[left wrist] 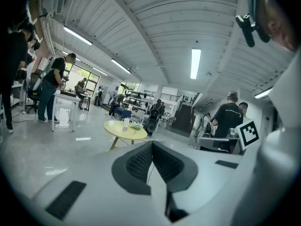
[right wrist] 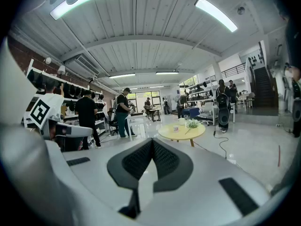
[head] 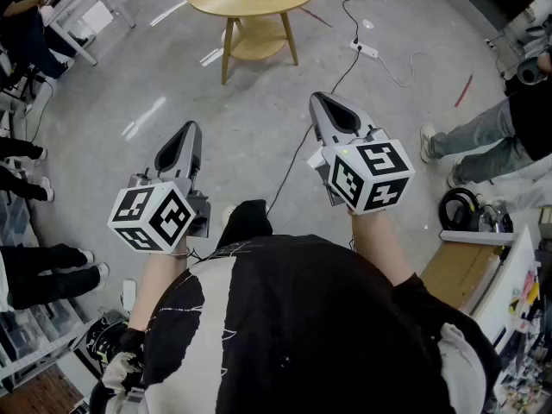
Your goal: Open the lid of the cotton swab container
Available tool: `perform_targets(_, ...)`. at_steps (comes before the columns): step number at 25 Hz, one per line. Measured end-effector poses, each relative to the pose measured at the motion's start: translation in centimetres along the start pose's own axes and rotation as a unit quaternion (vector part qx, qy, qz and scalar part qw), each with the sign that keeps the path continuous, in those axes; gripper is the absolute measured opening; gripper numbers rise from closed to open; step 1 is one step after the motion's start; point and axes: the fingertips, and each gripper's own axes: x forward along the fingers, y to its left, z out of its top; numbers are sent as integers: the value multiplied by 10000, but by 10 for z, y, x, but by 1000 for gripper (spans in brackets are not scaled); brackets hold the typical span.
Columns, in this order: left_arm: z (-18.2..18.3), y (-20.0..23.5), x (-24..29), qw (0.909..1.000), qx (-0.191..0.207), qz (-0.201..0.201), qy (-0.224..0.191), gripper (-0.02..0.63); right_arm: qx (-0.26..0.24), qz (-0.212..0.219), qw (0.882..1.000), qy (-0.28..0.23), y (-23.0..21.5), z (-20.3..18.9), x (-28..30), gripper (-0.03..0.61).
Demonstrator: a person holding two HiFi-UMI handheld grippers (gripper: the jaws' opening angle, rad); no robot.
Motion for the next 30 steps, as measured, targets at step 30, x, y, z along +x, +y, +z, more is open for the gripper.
perform_targets(30, 99, 113, 243, 9983, -15, -548, 188, 11, 311, -42, 9990, -329, -98, 80, 230, 6)
